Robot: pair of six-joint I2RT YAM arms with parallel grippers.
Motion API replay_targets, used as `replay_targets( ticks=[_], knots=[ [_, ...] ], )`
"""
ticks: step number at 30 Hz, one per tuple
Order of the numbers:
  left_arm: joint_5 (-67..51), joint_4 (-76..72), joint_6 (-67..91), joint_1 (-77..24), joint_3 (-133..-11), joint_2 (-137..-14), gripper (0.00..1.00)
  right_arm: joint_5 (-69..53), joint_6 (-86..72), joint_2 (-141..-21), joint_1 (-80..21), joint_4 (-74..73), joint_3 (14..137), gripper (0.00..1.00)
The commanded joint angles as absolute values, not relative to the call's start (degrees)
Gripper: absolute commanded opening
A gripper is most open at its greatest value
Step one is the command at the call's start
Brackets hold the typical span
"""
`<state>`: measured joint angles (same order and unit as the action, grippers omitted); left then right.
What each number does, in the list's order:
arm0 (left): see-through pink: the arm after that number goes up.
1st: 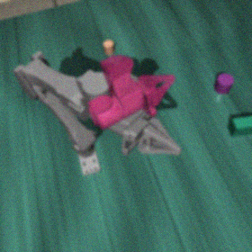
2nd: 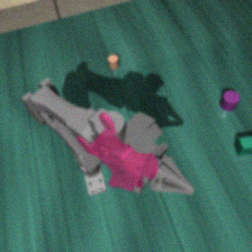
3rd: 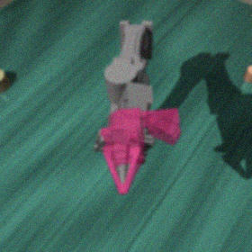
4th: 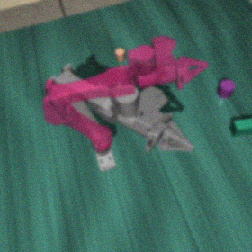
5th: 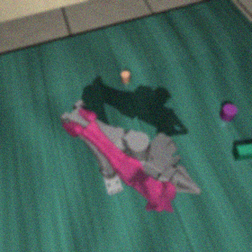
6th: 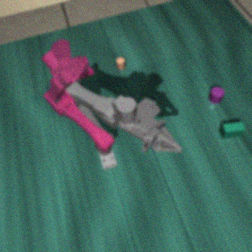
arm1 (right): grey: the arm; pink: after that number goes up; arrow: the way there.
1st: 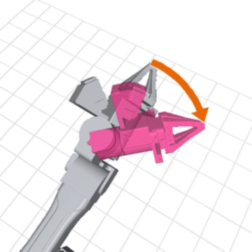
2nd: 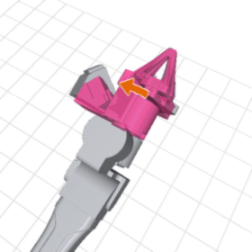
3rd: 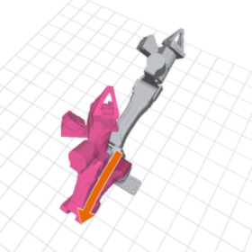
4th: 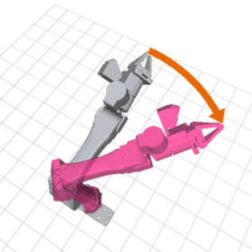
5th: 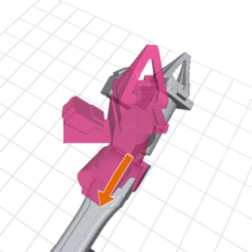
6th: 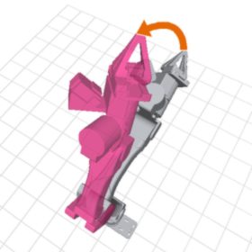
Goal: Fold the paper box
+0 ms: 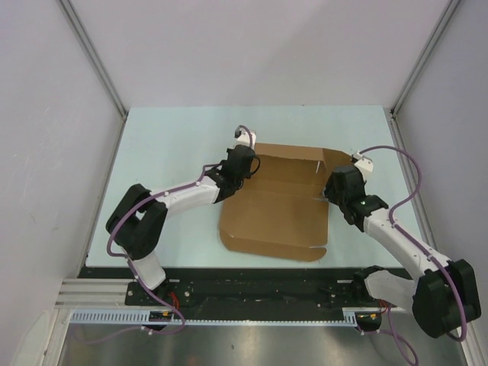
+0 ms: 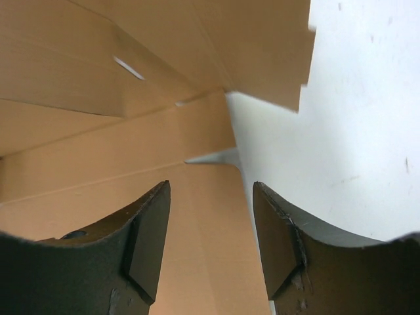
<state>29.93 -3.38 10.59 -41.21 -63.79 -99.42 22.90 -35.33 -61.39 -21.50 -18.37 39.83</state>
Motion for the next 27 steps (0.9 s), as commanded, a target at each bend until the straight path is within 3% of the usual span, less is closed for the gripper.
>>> replay_targets(
  ticks=[1,14,27],
  knots=[
    [29.53,10.81,10.90,-40.78,-62.14,-99.58,0.00,23.82,-39.46,-65.03,-21.10,-16.70,38.41,0.58],
    [28.48,12.12,10.20,-40.87,-63.53,-101.34,0.00,16.97,-44.21,-70.66,-15.30,-1.86,30.50,0.57],
    [24.35,16.96,8.17,-40.78,-70.14,-105.73,0.00,14.94,-42.45,-79.00,-13.62,9.93,31.29,0.54]
  ],
)
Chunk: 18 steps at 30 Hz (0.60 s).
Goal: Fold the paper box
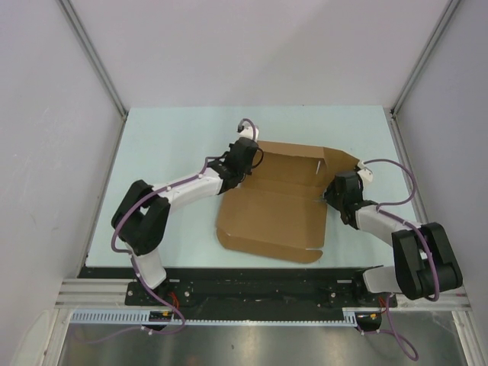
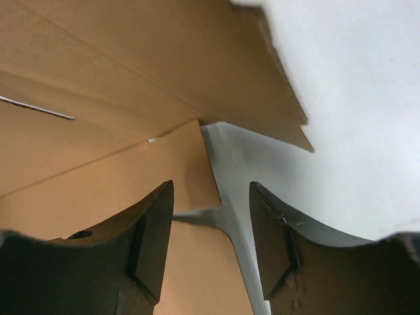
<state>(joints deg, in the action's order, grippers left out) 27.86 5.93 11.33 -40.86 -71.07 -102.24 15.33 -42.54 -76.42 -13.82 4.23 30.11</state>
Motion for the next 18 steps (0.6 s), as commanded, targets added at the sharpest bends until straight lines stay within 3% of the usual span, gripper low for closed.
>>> replay_targets(
  ticks=[1,3,10,18],
  knots=[
    [24.26,17.05,8.26,-40.69,-69.96,-105.73,0.00,14.94,-42.36,-79.45,-13.45,10.19,31.46,0.53],
    [24.08,17.14,8.44,-40.78,-69.87,-106.00,0.00,15.03,-42.45,-80.59,-13.45,11.24,31.46,0.51],
    [23.73,16.88,10.10,-40.78,-68.56,-105.29,0.00,15.55,-42.19,-80.43,-14.15,12.57,31.46,0.25],
    [23.03,15.56,12.21,-40.78,-67.24,-104.06,0.00,15.82,-41.31,-76.03,-16.96,13.53,31.38,0.14]
  ],
)
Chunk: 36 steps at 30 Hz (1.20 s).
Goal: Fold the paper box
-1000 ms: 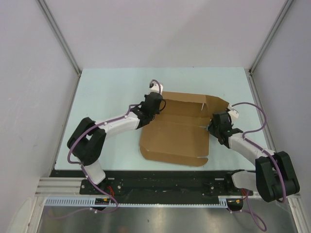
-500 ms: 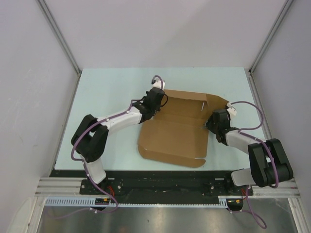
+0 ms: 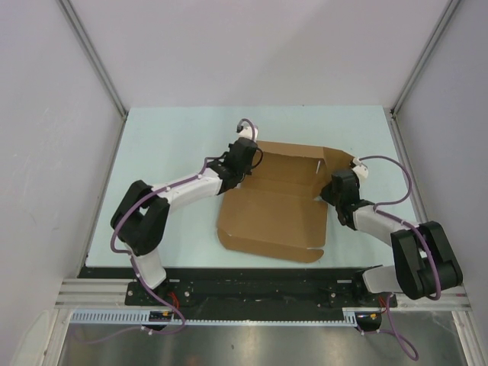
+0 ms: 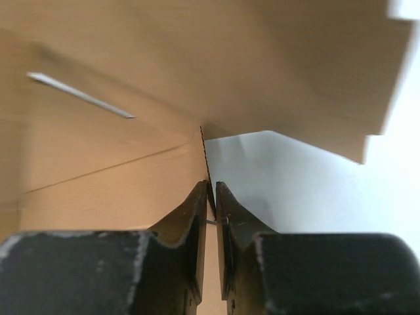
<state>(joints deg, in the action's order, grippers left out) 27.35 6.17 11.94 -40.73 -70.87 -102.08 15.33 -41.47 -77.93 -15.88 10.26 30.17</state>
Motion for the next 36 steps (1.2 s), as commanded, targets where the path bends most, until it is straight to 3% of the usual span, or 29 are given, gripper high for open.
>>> replay_targets(
  ticks=[1,8,22,27,31,36],
  knots=[
    [22.85,15.47,12.39,-40.78,-67.15,-103.89,0.00,15.82,-41.31,-75.68,-17.31,13.54,31.46,0.13],
    [22.15,14.33,13.62,-40.87,-66.01,-103.27,0.00,15.21,-41.75,-77.51,-21.62,15.64,31.38,0.13],
    [22.41,13.36,13.27,-40.78,-63.99,-101.69,0.00,16.79,-45.26,-87.36,-27.51,17.93,31.38,0.23],
    [22.33,13.01,13.53,-40.78,-63.37,-102.04,0.00,17.93,-44.65,-86.05,-28.04,15.56,31.46,0.38],
    [22.41,12.83,13.62,-40.78,-63.19,-102.13,0.00,20.30,-42.55,-74.93,-28.04,9.34,31.64,0.53],
    [22.85,12.66,13.97,-40.78,-62.93,-102.66,0.00,19.51,-36.39,-62.68,-28.56,-4.35,36.54,0.61]
  ],
)
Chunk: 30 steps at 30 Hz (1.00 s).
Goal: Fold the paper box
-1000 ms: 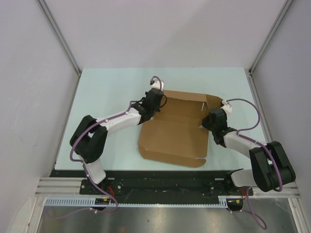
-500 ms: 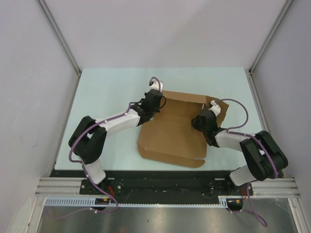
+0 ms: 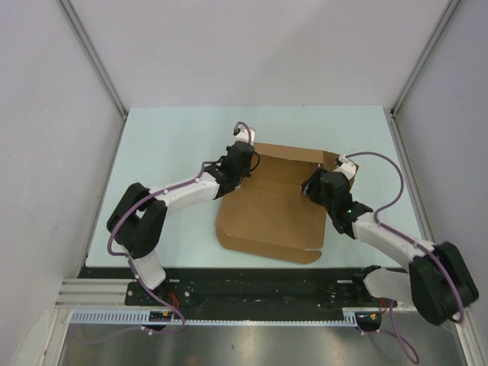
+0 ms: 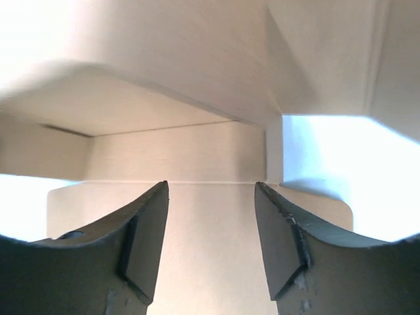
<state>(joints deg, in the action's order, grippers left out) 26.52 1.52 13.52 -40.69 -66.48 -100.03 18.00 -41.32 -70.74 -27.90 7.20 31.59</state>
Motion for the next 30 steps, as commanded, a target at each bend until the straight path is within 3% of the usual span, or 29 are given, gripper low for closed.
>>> replay_targets(
  ticks=[1,8,15,30],
  knots=[
    [22.85,12.74,14.06,-40.78,-62.84,-102.74,0.00,19.77,-35.60,-58.92,-28.83,-6.40,37.35,0.62],
    [22.68,12.57,15.64,-40.61,-62.05,-102.66,0.00,32.16,-30.59,-45.10,-27.09,-20.20,40.78,0.63],
    [21.53,12.66,17.31,-40.69,-61.70,-102.22,0.00,31.64,-31.29,-51.67,-16.88,-21.36,42.89,0.62],
    [20.83,13.36,16.00,-40.69,-62.31,-102.13,0.00,28.31,-28.83,-63.54,-11.34,-7.83,42.98,0.59]
  ],
)
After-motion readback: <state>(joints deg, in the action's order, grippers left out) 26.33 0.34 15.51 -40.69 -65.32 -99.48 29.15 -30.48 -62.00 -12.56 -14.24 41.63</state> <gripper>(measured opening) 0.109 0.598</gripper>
